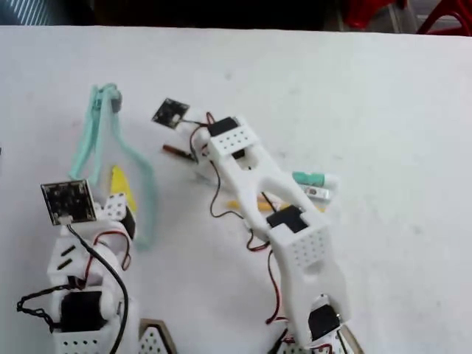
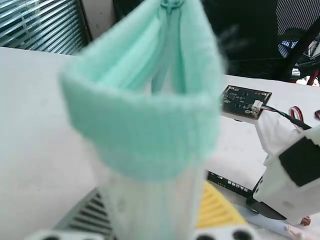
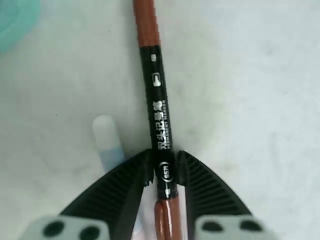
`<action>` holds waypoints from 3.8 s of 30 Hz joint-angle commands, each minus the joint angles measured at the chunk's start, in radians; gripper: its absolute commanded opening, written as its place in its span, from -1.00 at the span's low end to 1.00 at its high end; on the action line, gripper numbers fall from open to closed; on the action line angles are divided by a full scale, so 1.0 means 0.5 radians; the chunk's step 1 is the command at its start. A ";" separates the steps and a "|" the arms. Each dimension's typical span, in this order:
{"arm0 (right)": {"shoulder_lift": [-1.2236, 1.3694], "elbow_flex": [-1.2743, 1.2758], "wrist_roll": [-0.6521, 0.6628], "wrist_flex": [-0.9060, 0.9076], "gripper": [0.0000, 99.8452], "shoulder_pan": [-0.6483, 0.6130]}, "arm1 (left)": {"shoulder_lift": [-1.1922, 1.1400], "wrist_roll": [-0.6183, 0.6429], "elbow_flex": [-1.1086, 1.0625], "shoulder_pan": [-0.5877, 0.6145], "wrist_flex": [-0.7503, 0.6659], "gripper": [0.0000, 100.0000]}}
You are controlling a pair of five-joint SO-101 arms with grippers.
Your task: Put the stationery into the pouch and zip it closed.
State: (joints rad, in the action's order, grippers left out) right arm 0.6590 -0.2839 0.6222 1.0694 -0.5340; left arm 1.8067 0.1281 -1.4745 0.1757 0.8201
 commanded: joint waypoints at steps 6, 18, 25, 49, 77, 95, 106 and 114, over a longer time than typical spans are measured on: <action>-0.345 -0.095 -0.187 0.100 -0.97 0.127 | 0.032 0.018 0.089 -0.041 -0.015 -0.85; -1.456 0.301 -0.328 0.318 -0.96 0.232 | 0.032 0.025 0.288 -0.308 -0.006 -0.85; -2.285 0.908 -0.328 0.238 -0.96 0.232 | 0.032 0.009 0.319 -0.631 0.172 -0.84; -3.046 2.298 -0.657 -0.637 -0.96 0.229 | 0.032 -0.064 0.258 -0.539 0.301 -0.63; -3.457 1.942 -0.884 -0.621 -0.96 0.229 | 0.032 0.037 0.420 -0.554 0.543 -0.40; -2.914 1.191 -1.197 -1.011 -0.96 -0.689 | 0.032 -0.120 0.344 -0.542 0.687 -0.41; -2.509 1.197 -1.393 -1.293 -0.96 -0.535 | 0.032 -0.120 0.341 -0.545 0.666 -0.41; -2.656 1.323 -1.433 -1.125 -0.96 -0.514 | 0.032 -0.120 0.338 -0.548 0.657 -0.41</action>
State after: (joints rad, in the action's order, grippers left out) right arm -0.6038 0.3775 -0.0852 0.5033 -0.8009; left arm 1.8251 0.0821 -1.3119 -0.1051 1.1899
